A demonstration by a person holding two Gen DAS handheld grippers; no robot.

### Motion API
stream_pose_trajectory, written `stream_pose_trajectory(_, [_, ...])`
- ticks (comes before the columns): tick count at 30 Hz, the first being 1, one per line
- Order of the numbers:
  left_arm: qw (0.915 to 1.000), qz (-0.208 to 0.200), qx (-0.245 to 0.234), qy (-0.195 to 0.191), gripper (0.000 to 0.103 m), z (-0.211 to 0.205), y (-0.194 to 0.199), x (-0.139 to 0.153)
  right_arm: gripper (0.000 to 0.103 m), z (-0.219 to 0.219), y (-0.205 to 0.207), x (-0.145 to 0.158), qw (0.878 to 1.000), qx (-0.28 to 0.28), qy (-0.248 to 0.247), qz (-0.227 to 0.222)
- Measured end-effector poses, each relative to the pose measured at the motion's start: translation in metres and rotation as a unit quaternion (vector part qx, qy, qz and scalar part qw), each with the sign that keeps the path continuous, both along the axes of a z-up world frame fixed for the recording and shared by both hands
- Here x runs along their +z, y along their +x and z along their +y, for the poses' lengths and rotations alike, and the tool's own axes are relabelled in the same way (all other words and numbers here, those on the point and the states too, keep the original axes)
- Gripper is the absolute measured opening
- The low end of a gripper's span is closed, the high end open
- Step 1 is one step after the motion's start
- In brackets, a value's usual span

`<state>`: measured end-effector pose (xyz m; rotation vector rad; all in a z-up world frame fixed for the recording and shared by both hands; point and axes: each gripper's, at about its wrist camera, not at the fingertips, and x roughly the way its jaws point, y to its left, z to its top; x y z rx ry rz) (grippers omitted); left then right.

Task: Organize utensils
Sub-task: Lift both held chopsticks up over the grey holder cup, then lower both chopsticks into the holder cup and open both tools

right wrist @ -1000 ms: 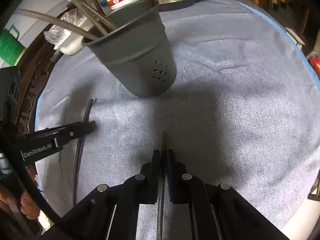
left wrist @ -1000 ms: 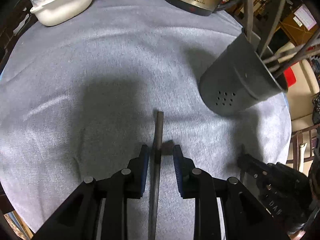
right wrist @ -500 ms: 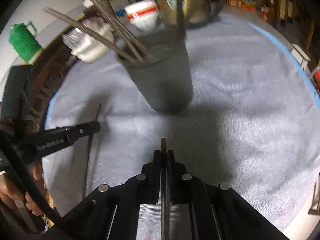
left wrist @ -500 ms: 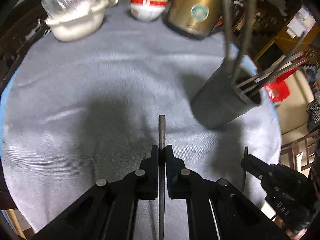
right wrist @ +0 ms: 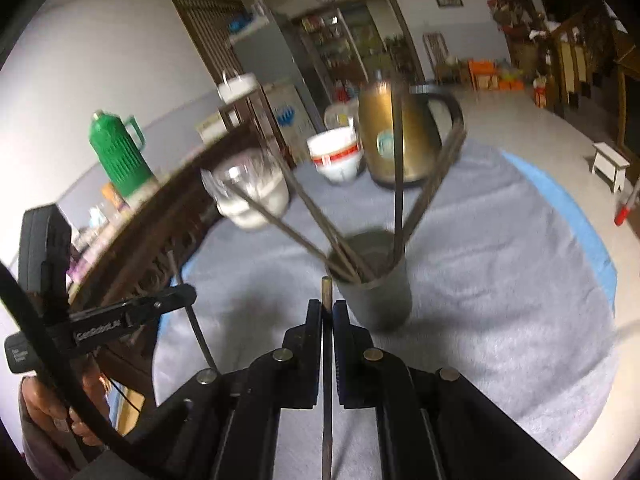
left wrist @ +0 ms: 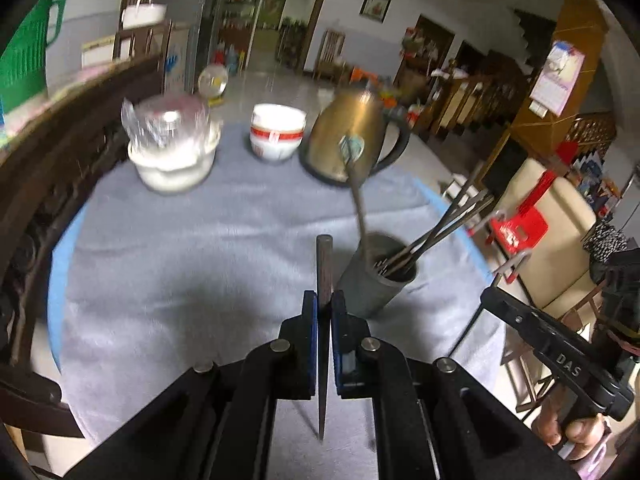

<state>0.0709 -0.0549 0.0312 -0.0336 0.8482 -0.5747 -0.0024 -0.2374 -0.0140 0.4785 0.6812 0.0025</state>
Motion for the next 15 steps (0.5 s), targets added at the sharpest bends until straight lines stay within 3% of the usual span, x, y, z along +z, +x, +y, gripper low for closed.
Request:
stream_pose_trajectory(5, [0.9992, -0.04, 0.0, -0.009, 0.006, -0.001, -0.015, 0.024, 0.006, 0.002, -0.011, 0.025, 0.999, -0.017, -0.007, -0.044])
stream_pose_trajectory(15, [0.9969, -0.075, 0.005, -0.023, 0.006, -0.008, -0.022, 0.049, 0.006, -0.003, -0.028, 0.054, 0.993, -0.06, -0.012, -0.098])
